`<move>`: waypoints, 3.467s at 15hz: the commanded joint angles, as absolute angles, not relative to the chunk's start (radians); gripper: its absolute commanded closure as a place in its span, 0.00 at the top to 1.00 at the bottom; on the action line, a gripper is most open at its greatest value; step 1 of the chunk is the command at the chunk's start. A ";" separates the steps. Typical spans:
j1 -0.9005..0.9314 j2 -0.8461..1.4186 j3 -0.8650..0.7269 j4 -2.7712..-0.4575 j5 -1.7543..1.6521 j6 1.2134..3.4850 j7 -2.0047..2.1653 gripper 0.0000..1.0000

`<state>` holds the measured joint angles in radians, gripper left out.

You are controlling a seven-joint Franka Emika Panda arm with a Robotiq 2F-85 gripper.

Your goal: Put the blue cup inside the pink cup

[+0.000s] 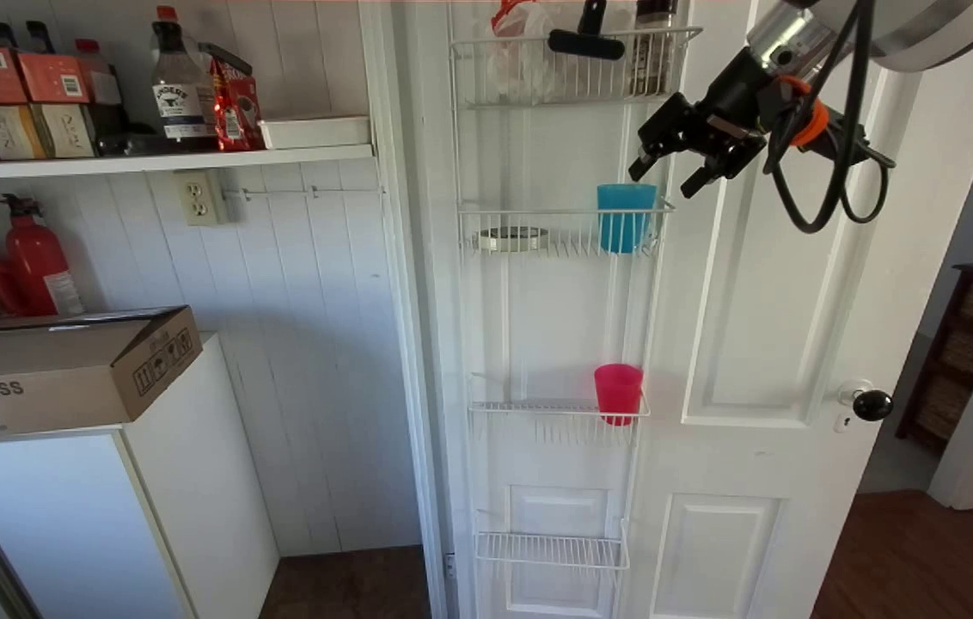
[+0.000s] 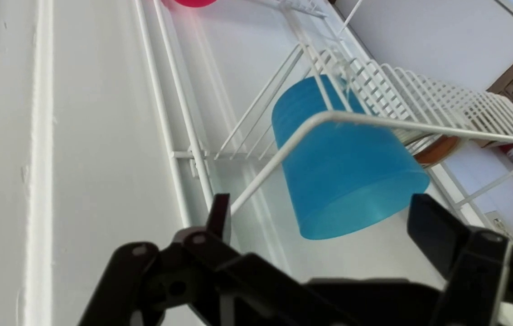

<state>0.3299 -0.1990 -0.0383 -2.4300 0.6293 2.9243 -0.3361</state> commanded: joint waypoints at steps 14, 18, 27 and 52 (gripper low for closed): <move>0.230 -0.162 0.025 -2.435 0.394 3.044 -0.132 0.81; 0.187 -0.182 0.062 -2.427 0.279 3.023 -0.074 0.79; 0.188 -0.208 0.099 -2.411 0.222 2.922 -0.021 0.75; 0.212 -0.205 0.049 -2.426 0.316 2.926 -0.039 0.01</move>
<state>0.1923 -0.1706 0.0685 -2.4163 0.2548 2.9304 -0.0222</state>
